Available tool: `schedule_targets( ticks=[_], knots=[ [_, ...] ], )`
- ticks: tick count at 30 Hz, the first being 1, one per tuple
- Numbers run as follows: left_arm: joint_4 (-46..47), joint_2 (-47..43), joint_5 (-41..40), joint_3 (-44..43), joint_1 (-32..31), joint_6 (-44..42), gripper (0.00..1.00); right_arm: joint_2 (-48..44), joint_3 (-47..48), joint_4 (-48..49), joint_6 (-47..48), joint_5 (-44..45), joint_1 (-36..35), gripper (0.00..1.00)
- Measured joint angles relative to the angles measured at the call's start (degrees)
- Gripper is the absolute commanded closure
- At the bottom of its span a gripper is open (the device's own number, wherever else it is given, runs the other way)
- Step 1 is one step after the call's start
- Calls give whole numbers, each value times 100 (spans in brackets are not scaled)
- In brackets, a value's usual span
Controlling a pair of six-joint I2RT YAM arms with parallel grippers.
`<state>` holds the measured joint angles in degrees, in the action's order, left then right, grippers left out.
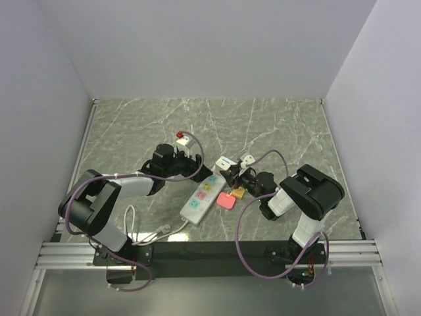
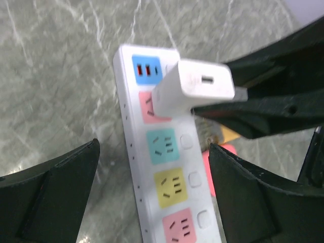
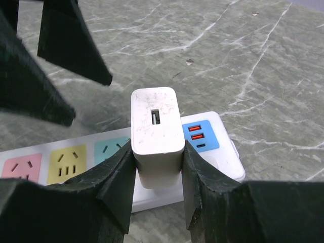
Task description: Insert the plug
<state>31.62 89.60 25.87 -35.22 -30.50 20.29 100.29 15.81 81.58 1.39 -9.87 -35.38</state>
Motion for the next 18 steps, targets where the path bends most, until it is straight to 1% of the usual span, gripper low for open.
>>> schedule_targets(
  ticks=[5,9,18],
  knots=[
    [127,48,90,-352,4,317,5,7,-90,111,0,0,0,100],
    [278,282,164,-654,2,494,6,31,-90,142,0,2,0,100],
    [44,656,68,-896,-111,490,6,81,-90,221,-2,15,-4,100]
  ],
)
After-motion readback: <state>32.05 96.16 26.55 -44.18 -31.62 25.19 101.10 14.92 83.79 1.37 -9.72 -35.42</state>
